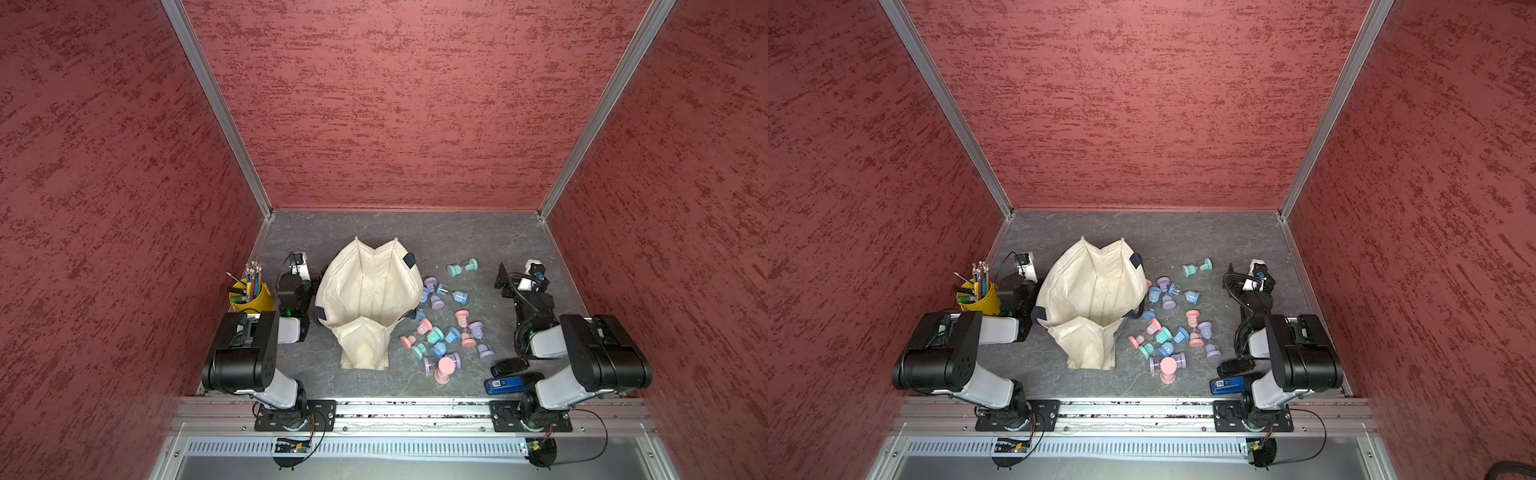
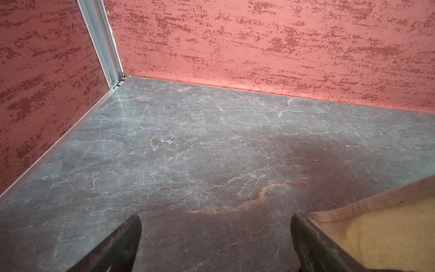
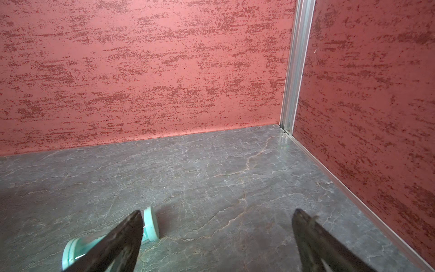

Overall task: Put the hourglass into the canvas bag
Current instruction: Pick up the hourglass from the center of the board.

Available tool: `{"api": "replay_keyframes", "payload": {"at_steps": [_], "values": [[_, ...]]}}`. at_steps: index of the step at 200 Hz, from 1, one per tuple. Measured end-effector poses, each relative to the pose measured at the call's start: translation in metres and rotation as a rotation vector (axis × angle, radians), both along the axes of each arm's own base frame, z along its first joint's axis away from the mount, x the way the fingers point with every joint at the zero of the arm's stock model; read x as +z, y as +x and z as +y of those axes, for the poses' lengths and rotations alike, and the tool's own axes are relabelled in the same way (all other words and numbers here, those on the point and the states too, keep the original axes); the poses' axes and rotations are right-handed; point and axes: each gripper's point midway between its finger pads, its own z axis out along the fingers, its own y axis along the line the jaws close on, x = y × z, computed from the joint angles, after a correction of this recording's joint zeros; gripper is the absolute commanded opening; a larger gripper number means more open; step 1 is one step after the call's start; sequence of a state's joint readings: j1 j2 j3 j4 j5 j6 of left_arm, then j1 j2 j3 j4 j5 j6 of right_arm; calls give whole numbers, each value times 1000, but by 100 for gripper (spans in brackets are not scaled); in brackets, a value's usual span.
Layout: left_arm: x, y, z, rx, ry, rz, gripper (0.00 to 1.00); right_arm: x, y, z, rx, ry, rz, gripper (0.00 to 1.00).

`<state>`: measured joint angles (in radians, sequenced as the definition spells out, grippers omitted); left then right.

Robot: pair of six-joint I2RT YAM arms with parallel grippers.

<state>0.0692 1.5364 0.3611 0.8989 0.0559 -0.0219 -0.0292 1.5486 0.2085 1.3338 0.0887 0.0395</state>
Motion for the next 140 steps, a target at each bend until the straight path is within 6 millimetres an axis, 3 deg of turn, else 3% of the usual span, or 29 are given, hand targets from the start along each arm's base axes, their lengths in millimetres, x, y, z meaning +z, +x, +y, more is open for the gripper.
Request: {"api": "replay_keyframes", "payload": {"at_steps": [79,93,105,113,122,130,140], "values": [[1,2,-11,-21,15,1,100,1,-1,-3,-17,4,5,99],[0,2,-9,5,30,25,100,12,-3,-10,-60,24,29,99],[9,4,-11,42,61,68,100,57,-2,-20,-120,94,-24,99],[29,8,-16,62,70,69,100,108,-3,-25,-144,163,-103,99],[66,13,-21,87,47,41,100,175,-14,-28,-149,232,-226,99],[109,15,-24,120,-27,7,100,232,-40,-32,-151,315,-366,98],[163,12,-21,156,-144,-37,99,270,-74,-35,-143,410,-481,99]]}}
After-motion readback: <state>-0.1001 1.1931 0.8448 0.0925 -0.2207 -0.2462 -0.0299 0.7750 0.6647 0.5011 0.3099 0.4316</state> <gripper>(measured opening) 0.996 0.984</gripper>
